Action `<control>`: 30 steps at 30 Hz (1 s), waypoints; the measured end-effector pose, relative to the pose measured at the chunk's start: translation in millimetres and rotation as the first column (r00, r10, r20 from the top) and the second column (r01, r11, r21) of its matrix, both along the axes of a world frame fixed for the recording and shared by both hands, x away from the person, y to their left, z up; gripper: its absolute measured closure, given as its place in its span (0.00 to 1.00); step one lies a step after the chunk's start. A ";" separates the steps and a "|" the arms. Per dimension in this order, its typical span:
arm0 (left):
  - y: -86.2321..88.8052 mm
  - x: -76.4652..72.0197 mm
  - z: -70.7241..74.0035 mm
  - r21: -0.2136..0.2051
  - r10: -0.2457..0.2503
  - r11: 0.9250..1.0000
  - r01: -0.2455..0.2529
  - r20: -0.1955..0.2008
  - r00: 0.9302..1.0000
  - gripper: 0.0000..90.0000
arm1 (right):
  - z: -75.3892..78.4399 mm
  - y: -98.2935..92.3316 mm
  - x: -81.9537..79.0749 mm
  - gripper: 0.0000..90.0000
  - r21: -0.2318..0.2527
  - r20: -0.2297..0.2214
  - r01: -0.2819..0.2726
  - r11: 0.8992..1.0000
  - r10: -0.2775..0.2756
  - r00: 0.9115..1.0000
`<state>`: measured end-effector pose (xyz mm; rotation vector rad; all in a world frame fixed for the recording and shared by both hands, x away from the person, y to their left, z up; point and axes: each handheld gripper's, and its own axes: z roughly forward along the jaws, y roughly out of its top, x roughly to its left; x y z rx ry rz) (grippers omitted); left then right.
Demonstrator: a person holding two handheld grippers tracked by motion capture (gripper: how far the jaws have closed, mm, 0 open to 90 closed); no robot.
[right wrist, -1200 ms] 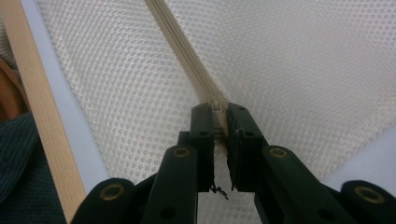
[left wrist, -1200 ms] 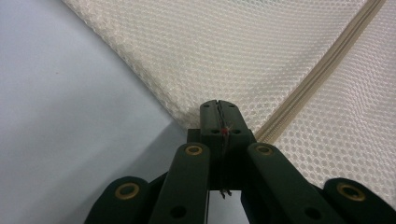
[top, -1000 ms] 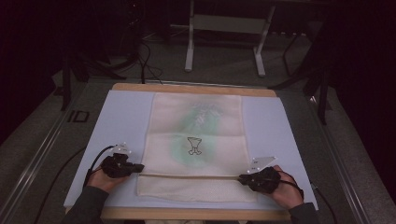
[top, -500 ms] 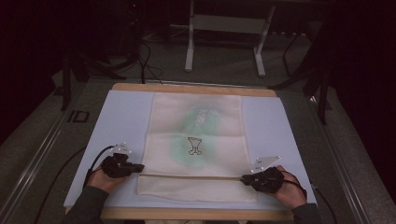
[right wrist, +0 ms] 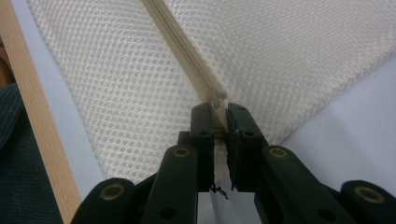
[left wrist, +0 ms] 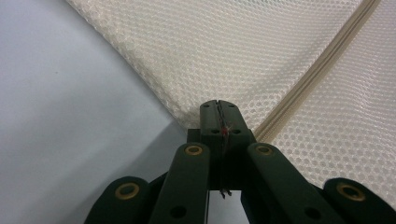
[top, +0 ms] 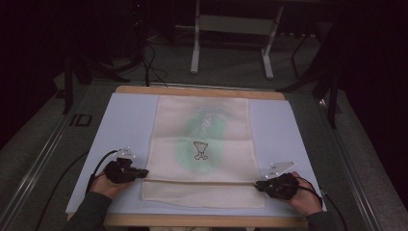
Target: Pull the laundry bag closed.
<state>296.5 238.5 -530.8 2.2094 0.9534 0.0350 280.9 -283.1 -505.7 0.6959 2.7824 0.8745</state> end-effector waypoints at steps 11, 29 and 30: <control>1.4 -1.3 -0.3 -0.014 -0.002 1.000 0.002 0.015 1.000 0.99 | 1.0 -12.9 2.1 0.71 0.152 -0.024 0.044 0.987 -0.041 0.999; 17.5 -2.1 4.9 0.027 0.216 0.974 -0.223 0.159 0.963 0.85 | -11.0 -28.8 15.8 0.59 0.202 -0.010 0.267 0.942 -0.271 0.962; 17.6 -2.1 4.6 0.042 0.238 0.968 -0.249 0.172 0.956 0.83 | -12.0 -29.6 16.2 0.59 0.199 -0.009 0.279 0.939 -0.283 0.959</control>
